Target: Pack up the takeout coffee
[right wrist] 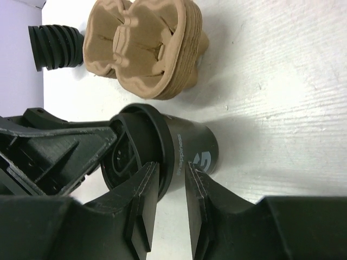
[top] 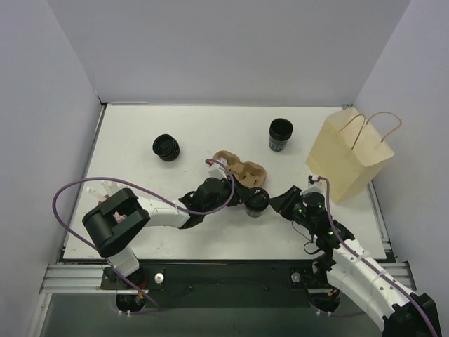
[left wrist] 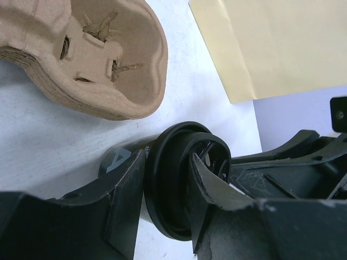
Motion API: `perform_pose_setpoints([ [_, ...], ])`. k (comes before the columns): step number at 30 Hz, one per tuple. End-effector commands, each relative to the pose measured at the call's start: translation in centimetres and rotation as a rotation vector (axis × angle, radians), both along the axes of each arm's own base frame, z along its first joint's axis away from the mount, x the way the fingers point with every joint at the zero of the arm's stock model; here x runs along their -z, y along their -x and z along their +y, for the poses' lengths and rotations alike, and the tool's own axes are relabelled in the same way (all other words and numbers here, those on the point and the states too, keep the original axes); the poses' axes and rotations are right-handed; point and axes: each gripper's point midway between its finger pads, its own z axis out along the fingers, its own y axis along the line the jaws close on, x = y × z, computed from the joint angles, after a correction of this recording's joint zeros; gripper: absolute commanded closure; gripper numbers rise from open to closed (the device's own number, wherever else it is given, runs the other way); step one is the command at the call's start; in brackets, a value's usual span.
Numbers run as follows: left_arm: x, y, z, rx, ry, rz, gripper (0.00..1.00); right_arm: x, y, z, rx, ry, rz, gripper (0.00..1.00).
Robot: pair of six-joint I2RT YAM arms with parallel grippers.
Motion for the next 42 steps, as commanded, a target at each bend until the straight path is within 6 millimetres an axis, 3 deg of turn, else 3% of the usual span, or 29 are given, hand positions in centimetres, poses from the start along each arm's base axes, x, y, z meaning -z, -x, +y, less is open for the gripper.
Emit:
perform_pose_setpoints([
  [1, 16.9, 11.1, 13.5, 0.156, -0.738, 0.416, 0.56, -2.8, -0.8, 0.6, -0.062, -0.007, -0.026, 0.73],
  [11, 16.8, 10.7, 13.2, 0.159, -0.742, 0.401, 0.56, -3.0, -2.1, 0.9, -0.064, 0.004, -0.031, 0.74],
  [18, 16.8, 10.9, 13.6, 0.159, -0.763, 0.416, 0.56, -0.6, -2.2, 0.8, -0.069, 0.040, 0.013, 0.77],
  [23, 17.0, 11.1, 13.6, 0.157, -0.756, 0.420, 0.56, 1.7, -1.2, 0.2, -0.067, 0.059, 0.052, 0.79],
  [28, 16.7, 11.2, 13.2, 0.157, -0.736, 0.427, 0.56, 2.1, -0.5, 0.0, -0.066, 0.054, 0.053, 0.79],
  [31, 15.3, 10.8, 12.6, 0.157, -0.723, 0.424, 0.56, 0.9, -0.6, 0.1, -0.074, 0.051, 0.028, 0.77],
  [36, 9.7, 8.5, 10.2, 0.150, -0.660, 0.335, 0.49, -2.3, -1.3, 0.8, -0.125, 0.058, -0.032, 0.71],
  [42, 3.3, 5.3, 8.6, 0.135, -0.600, 0.235, 0.37, -3.8, -1.2, 1.3, -0.161, 0.059, -0.043, 0.67],
])
